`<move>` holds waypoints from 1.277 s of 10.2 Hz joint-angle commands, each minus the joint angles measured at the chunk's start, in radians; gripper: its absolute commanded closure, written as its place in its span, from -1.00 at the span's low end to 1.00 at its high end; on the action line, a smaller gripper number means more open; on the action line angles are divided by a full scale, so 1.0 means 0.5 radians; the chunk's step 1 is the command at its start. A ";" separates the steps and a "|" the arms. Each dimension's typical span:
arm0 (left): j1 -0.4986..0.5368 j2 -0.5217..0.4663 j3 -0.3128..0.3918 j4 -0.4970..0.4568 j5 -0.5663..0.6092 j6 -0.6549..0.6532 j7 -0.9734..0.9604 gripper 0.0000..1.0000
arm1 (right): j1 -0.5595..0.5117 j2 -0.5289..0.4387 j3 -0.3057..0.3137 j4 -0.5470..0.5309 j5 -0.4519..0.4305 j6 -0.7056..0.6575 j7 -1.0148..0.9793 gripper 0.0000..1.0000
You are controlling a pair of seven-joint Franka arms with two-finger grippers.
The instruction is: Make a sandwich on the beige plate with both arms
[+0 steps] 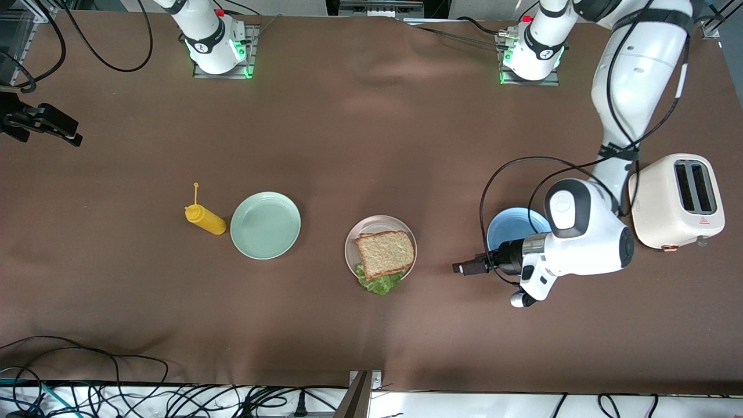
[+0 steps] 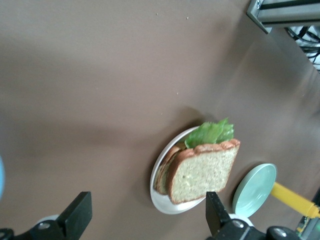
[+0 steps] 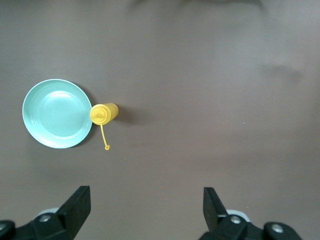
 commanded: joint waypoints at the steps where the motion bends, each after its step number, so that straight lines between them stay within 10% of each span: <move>1: 0.075 -0.249 0.020 -0.065 0.357 -0.261 -0.038 -1.00 | -0.007 0.017 0.000 0.050 0.029 -0.041 0.018 -1.00; 13: 0.101 -1.102 0.234 -0.227 0.966 -1.096 0.235 -1.00 | -0.007 0.017 0.000 0.050 0.029 -0.044 0.018 -1.00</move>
